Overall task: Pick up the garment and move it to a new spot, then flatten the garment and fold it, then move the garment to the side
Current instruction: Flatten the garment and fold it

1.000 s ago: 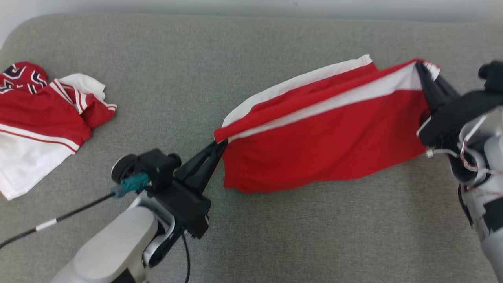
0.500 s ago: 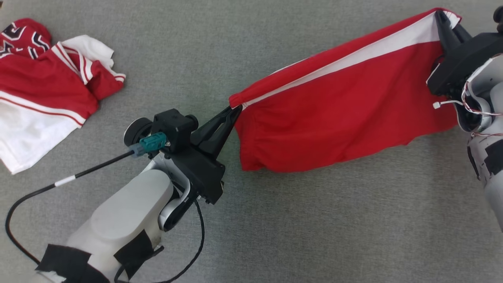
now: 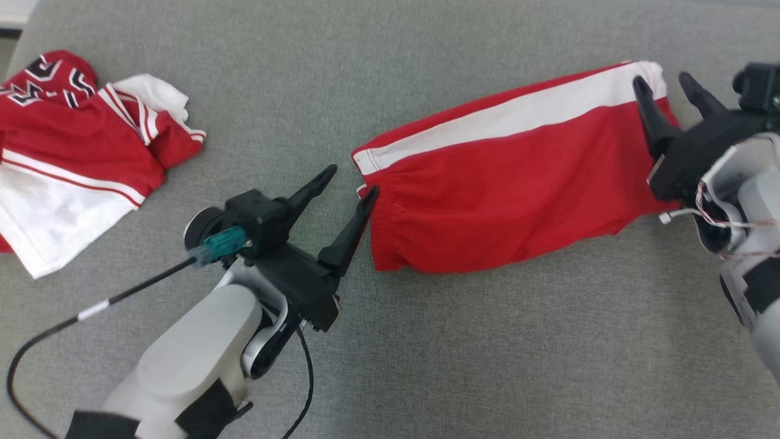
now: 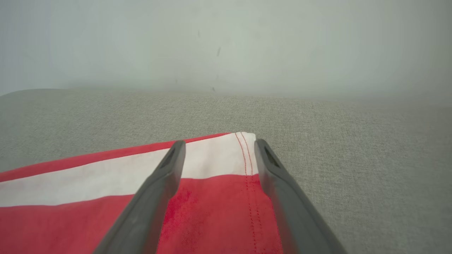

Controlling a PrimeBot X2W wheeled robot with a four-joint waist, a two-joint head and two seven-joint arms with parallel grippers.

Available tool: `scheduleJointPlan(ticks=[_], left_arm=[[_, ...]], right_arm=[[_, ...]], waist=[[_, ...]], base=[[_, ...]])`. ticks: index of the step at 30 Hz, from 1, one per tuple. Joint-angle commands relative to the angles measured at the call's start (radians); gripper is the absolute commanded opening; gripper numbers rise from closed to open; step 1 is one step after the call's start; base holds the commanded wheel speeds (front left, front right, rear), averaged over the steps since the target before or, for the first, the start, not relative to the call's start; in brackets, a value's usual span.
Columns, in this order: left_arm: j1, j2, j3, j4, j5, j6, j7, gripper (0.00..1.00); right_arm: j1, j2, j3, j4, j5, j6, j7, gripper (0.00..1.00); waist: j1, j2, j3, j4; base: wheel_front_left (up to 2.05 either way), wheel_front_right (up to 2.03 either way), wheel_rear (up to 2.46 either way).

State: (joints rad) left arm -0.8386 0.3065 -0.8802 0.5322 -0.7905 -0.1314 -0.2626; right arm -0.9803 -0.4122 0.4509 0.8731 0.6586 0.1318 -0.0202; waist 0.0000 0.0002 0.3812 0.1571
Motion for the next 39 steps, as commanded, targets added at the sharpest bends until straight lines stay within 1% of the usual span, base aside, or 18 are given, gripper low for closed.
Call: scheduleJointPlan(ticks=[1, 3, 7, 11, 14, 15, 19, 22, 28, 32, 33, 34, 35, 39], left_arm=[[0.046, 0.008, 0.044, -0.026, 0.031, 0.008, -0.003, 1.00], [0.089, 0.013, 0.108, -0.070, 0.066, 0.025, -0.003, 1.00], [0.204, 0.017, 0.268, -0.196, 0.181, 0.084, -0.003, 1.00], [0.331, 0.004, 0.420, -0.311, 0.279, 0.109, -0.003, 1.00], [0.415, -0.019, 0.525, -0.361, 0.329, 0.103, -0.003, 1.00], [0.415, -0.019, 0.525, -0.361, 0.329, 0.103, -0.003, 1.00], [0.497, -0.067, 0.649, -0.403, 0.387, 0.088, -0.003, 1.00], [0.548, -0.103, 0.723, -0.415, 0.425, 0.068, -0.003, 1.00], [0.629, -0.176, 0.846, -0.416, 0.482, 0.038, -0.003, 1.00], [0.656, -0.205, 0.885, -0.407, 0.521, 0.018, -0.003, 1.00], [0.658, -0.211, 0.892, -0.406, 0.526, 0.015, -0.003, 1.00], [0.658, -0.216, 0.897, -0.404, 0.533, 0.010, -0.003, 1.00], [0.661, -0.220, 0.899, -0.403, 0.537, 0.008, -0.003, 1.00], [0.666, -0.233, 0.907, -0.401, 0.545, 0.002, -0.003, 1.00]], right_arm=[[0.037, -0.025, 0.011, -0.016, 0.026, -0.002, -0.012, 1.00], [0.068, -0.047, 0.017, -0.027, 0.051, -0.002, -0.022, 1.00], [0.125, -0.069, 0.028, -0.034, 0.087, -0.002, -0.035, 1.00], [0.165, -0.075, 0.032, -0.027, 0.109, -0.002, -0.044, 1.00], [0.185, -0.067, 0.037, -0.016, 0.119, -0.002, -0.043, 1.00], [0.185, -0.067, 0.037, -0.016, 0.119, -0.002, -0.043, 1.00], [0.190, -0.059, 0.039, 0.009, 0.126, -0.002, -0.037, 1.00], [0.183, -0.053, 0.042, 0.039, 0.131, -0.002, -0.032, 1.00], [0.163, -0.031, 0.043, 0.109, 0.129, -0.002, -0.025, 1.00], [0.159, -0.012, 0.051, 0.149, 0.134, -0.002, -0.012, 1.00], [0.161, -0.006, 0.056, 0.158, 0.138, -0.002, 0.000, 0.74], [0.164, -0.001, 0.061, 0.161, 0.143, -0.002, 0.007, 0.42], [0.169, 0.004, 0.066, 0.160, 0.148, -0.002, 0.013, 0.00], [0.193, 0.002, 0.069, 0.155, 0.181, -0.002, 0.012, 0.00]], waist=[[0.0000, -0.0002, -0.044, -0.010], [0.0000, -0.0002, -0.059, -0.012], [0.0000, -0.0002, -0.082, -0.015], [0.0000, -0.0002, -0.095, -0.013], [0.0000, -0.0002, -0.100, -0.007], [0.0000, -0.0002, -0.100, -0.007], [0.0000, -0.0002, -0.100, 0.004], [0.0000, -0.0002, -0.094, 0.013], [0.0000, -0.0002, -0.089, 0.024], [0.0000, -0.0002, -0.090, 0.030], [0.0000, -0.0002, -0.091, 0.032], [0.0000, -0.0002, -0.092, 0.033], [0.0000, -0.0002, -0.095, 0.034], [0.0000, -0.0002, -0.118, 0.025]], base=[[0.00, 0.00, 0.00], [0.00, 0.00, 0.00], [0.00, 0.00, 0.00], [0.00, 0.00, 0.00], [0.00, 0.00, 0.00], [0.00, 0.00, 0.00], [0.00, 0.00, 0.00], [0.00, 0.00, 0.00], [0.00, 0.00, 0.00], [0.00, 0.00, 0.00], [0.00, 0.00, 0.00], [0.00, 0.00, 0.00], [0.00, 0.00, 0.00], [0.00, 0.00, 0.00]])
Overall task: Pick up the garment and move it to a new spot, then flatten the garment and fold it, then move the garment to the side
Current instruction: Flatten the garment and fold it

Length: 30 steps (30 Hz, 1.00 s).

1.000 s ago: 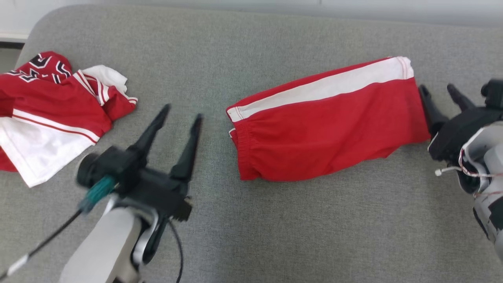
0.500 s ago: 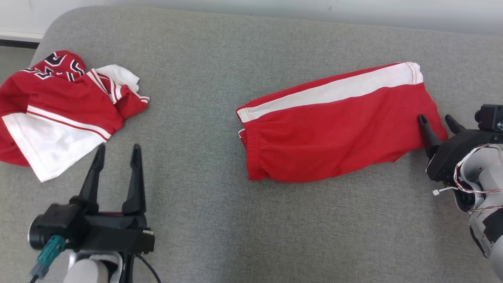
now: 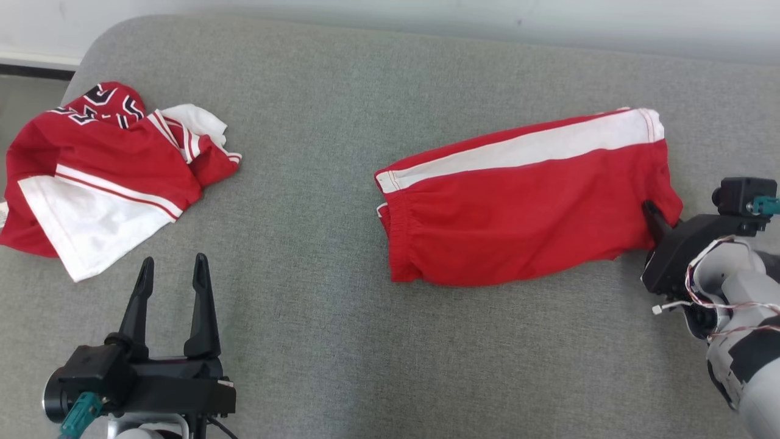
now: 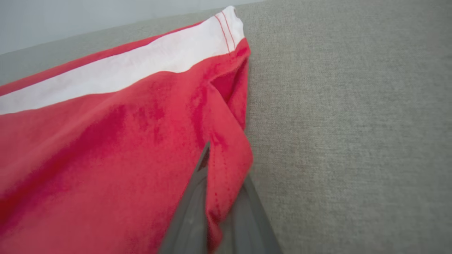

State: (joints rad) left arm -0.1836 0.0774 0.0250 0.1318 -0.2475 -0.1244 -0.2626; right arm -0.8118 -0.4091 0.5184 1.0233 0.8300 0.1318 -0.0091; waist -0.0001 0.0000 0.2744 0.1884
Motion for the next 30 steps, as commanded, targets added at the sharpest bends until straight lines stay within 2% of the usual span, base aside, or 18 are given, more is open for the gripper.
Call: scheduleJointPlan(ticks=[1, 9, 14, 17, 20, 25, 30], left_arm=[[0.014, -0.005, 0.003, 0.004, 0.005, -0.006, -0.003, 1.00], [0.064, 0.001, -0.012, 0.010, 0.011, -0.005, -0.003, 1.00], [0.106, 0.008, -0.008, 0.003, 0.011, -0.005, -0.003, 1.00], [0.133, 0.012, -0.001, 0.001, 0.012, -0.005, -0.003, 1.00], [0.140, 0.013, 0.004, -0.001, 0.012, -0.005, -0.003, 1.00], [0.153, 0.013, 0.013, -0.004, 0.012, -0.005, -0.003, 1.00], [0.156, 0.013, 0.017, -0.007, 0.014, -0.005, -0.003, 1.00]], right_arm=[[0.033, -0.002, 0.000, 0.001, 0.019, -0.002, -0.007, 0.00], [0.161, -0.040, -0.015, -0.073, 0.110, -0.002, -0.077, 0.00], [0.271, -0.101, -0.038, -0.110, 0.165, -0.002, -0.106, 0.00], [0.336, -0.150, -0.058, -0.107, 0.173, -0.002, -0.127, 0.00], [0.348, -0.168, -0.065, -0.103, 0.161, -0.002, -0.138, 0.00], [0.337, -0.157, -0.073, -0.134, 0.140, -0.002, -0.154, 0.00], [0.310, -0.121, -0.058, -0.219, 0.094, -0.002, -0.174, 0.00]], waist=[[0.0001, 0.0000, -0.020, -0.012], [0.0001, 0.0000, -0.108, -0.063], [0.0001, 0.0000, -0.151, -0.094], [0.0001, 0.0000, -0.177, -0.112], [0.0001, 0.0000, -0.183, -0.120], [0.0001, 0.0000, -0.194, -0.141], [0.0001, 0.0000, -0.199, -0.155]], base=[[0.00, 0.00, 0.00], [0.00, 0.00, 0.00], [0.00, 0.00, 0.00], [0.00, 0.00, 0.00], [0.00, 0.00, 0.00], [0.00, 0.00, 0.00], [0.00, 0.00, 0.00]])
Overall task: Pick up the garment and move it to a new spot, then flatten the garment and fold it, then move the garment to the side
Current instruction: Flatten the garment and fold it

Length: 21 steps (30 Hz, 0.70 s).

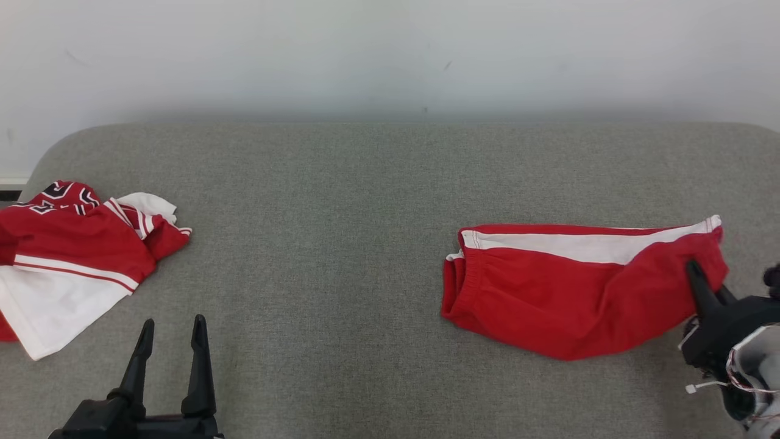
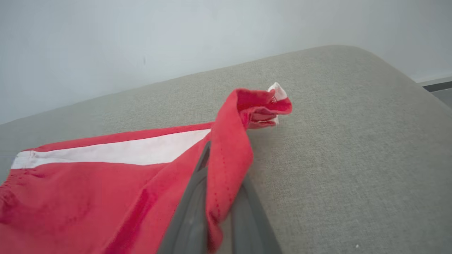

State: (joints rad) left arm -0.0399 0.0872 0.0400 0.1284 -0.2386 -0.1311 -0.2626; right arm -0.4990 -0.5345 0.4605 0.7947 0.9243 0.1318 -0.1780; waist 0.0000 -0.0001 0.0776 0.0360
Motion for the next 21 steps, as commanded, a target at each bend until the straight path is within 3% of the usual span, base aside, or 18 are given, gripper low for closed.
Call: scheduleJointPlan(ticks=[1, 11, 21], left_arm=[[0.013, 0.002, 0.003, -0.004, 0.006, 0.001, -0.003, 1.00], [-0.008, -0.003, -0.020, 0.004, 0.002, 0.001, -0.003, 1.00], [-0.049, -0.010, -0.059, 0.021, -0.008, 0.001, -0.003, 1.00]], right_arm=[[-0.007, 0.013, 0.005, -0.015, -0.010, -0.002, -0.006, 0.00], [0.000, 0.132, 0.076, -0.219, -0.105, -0.002, 0.090, 0.00], [0.043, 0.237, 0.084, -0.210, -0.187, -0.002, 0.149, 0.00]], waist=[[0.0000, 0.0001, -0.003, -0.003], [0.0000, 0.0001, -0.003, 0.024], [0.0000, 0.0001, 0.022, 0.094]], base=[[0.00, 0.00, 0.00], [0.00, 0.00, 0.00], [0.00, 0.00, 0.00]])
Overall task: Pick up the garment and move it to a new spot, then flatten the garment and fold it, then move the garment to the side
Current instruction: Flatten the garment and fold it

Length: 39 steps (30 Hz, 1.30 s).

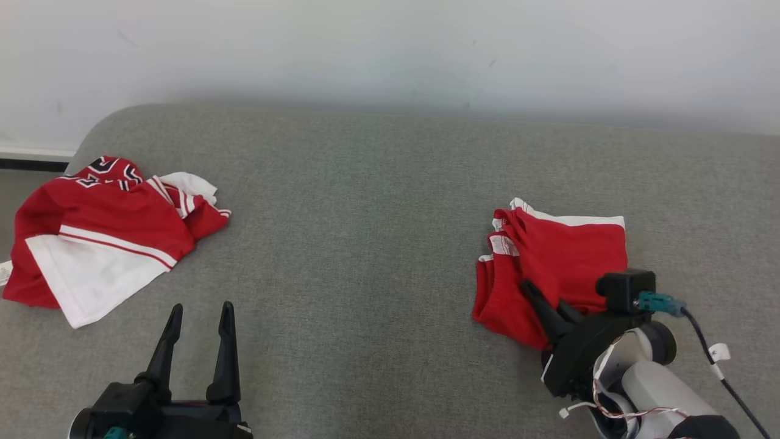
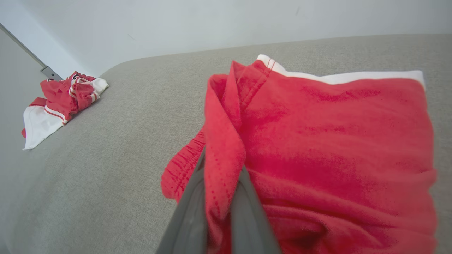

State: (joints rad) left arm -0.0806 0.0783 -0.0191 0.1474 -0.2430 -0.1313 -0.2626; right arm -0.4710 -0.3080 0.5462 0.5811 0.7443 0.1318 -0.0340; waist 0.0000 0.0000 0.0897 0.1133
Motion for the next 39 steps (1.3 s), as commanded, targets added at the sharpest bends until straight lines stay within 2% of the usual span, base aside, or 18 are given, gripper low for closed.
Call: scheduleJointPlan(ticks=[1, 3, 4, 5, 11, 15, 21, 22, 23, 24, 31, 39], left_arm=[[-0.010, -0.002, -0.002, 0.004, -0.004, 0.002, -0.003, 1.00], [-0.011, -0.003, -0.004, 0.007, -0.005, 0.002, -0.003, 1.00], [-0.010, -0.003, -0.005, 0.010, -0.005, 0.002, -0.003, 1.00], [-0.009, -0.002, -0.005, 0.011, -0.005, 0.002, -0.003, 1.00], [0.001, -0.001, 0.005, 0.012, -0.004, 0.002, -0.003, 1.00], [0.006, 0.002, 0.014, 0.006, -0.002, 0.002, -0.003, 1.00], [-0.001, 0.009, 0.009, 0.003, -0.004, 0.002, -0.003, 1.00], [-0.005, 0.010, 0.008, 0.002, -0.005, 0.002, -0.003, 1.00], [-0.008, 0.011, 0.007, 0.002, -0.005, 0.002, -0.003, 1.00], [-0.012, 0.011, 0.007, 0.003, -0.006, 0.002, -0.003, 1.00], [-0.026, 0.011, 0.002, 0.010, -0.007, 0.002, -0.003, 1.00], [-0.040, 0.012, -0.004, 0.019, -0.011, 0.002, -0.003, 1.00]], right_arm=[[0.022, 0.019, -0.004, 0.005, -0.010, -0.002, 0.005, 0.00], [0.031, 0.032, -0.007, 0.006, -0.017, -0.002, 0.001, 0.00], [0.034, 0.036, -0.009, 0.000, -0.021, -0.002, -0.009, 0.43], [0.038, 0.037, -0.013, -0.004, -0.027, -0.002, -0.019, 1.00], [0.050, 0.002, -0.048, -0.067, -0.046, -0.002, -0.104, 1.00], [0.057, -0.045, -0.118, -0.122, -0.053, -0.002, -0.164, 1.00], [0.044, -0.090, -0.233, -0.086, -0.113, -0.002, -0.190, 1.00], [0.042, -0.090, -0.243, -0.071, -0.126, -0.002, -0.193, 0.46], [0.038, -0.092, -0.250, -0.053, -0.140, -0.002, -0.194, 0.11], [0.035, -0.091, -0.253, -0.036, -0.155, -0.002, -0.195, 0.00], [0.002, -0.062, -0.200, 0.108, -0.255, -0.002, -0.209, 0.00], [-0.011, 0.018, -0.121, 0.242, -0.272, -0.002, -0.226, 0.00]], waist=[[0.0000, 0.0000, 0.011, 0.019], [0.0000, 0.0000, 0.012, 0.022], [0.0000, 0.0000, 0.012, 0.021], [0.0000, 0.0000, 0.011, 0.020], [0.0000, 0.0000, 0.005, 0.007], [0.0000, 0.0000, 0.007, -0.005], [0.0000, 0.0000, 0.015, -0.003], [0.0000, 0.0000, 0.018, -0.001], [0.0000, 0.0000, 0.021, 0.002], [0.0000, 0.0000, 0.023, 0.005], [0.0000, 0.0000, 0.039, 0.023], [0.0000, 0.0000, 0.041, 0.051]], base=[[0.00, 0.00, 0.00], [0.00, 0.00, 0.00], [0.00, 0.00, 0.00], [0.00, 0.00, 0.00], [0.00, 0.00, 0.00], [0.00, 0.00, 0.00], [0.00, 0.00, 0.00], [0.00, 0.00, 0.00], [0.00, 0.00, 0.00], [0.00, 0.00, 0.00], [0.00, 0.00, 0.00], [0.00, 0.00, 0.00]])
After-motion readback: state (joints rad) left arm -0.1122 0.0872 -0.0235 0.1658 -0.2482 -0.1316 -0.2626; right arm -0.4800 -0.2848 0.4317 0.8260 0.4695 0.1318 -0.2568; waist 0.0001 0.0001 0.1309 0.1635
